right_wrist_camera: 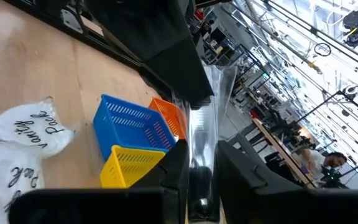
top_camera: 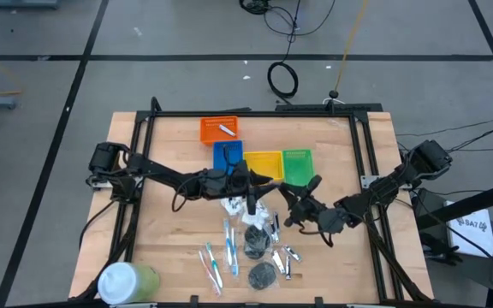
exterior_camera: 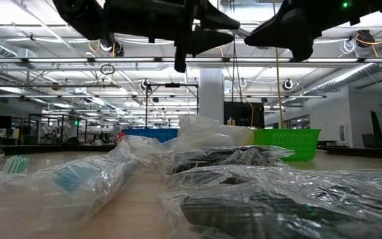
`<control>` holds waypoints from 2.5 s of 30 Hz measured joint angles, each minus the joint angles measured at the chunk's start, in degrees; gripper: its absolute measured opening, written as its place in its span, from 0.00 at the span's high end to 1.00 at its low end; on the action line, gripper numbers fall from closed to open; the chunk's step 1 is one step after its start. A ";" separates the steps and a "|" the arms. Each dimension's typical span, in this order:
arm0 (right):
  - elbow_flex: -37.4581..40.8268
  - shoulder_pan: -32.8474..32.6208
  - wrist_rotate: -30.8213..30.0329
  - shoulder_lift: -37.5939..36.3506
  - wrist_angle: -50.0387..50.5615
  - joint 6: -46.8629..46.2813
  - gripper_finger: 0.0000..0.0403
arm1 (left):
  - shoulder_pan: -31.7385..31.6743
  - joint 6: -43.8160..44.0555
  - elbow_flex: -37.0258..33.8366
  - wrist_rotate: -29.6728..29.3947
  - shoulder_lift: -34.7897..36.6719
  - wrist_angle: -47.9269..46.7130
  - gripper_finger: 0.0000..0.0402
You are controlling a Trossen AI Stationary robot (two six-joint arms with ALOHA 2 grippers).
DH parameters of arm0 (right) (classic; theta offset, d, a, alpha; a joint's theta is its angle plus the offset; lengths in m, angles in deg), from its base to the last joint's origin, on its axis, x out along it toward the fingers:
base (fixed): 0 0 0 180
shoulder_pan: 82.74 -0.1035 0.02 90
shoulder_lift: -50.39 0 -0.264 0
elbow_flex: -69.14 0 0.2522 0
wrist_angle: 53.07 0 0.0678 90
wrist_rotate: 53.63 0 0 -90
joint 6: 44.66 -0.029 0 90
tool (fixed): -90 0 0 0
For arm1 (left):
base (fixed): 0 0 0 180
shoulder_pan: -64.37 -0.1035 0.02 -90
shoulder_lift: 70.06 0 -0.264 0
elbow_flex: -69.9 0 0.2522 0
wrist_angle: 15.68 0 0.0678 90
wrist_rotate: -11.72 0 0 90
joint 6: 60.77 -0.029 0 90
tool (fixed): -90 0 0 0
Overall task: Pick & Place Travel size toiletries
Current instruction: Put the nail cutter into the orange basket
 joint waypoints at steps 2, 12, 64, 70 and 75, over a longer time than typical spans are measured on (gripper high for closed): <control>0.00 0.06 -0.15 0.00 0.02 -0.02 0.88 | -0.49 1.23 0.00 0.96 0.00 0.12 0.83; 0.00 0.06 -0.67 0.00 0.18 -2.85 0.80 | -1.43 -4.12 -0.01 2.19 0.03 1.31 0.98; 9.57 -14.84 -1.55 -22.86 -0.22 -17.64 0.27 | -34.34 3.06 -20.90 -11.70 23.28 -29.96 0.96; 9.57 -14.84 -1.54 -22.86 -0.22 -17.64 0.27 | -34.34 3.41 -20.87 -8.36 23.28 -29.59 0.96; 9.57 -14.84 -1.53 -22.86 -0.22 -17.64 0.27 | -34.34 4.15 -20.87 -7.81 23.28 -29.62 0.86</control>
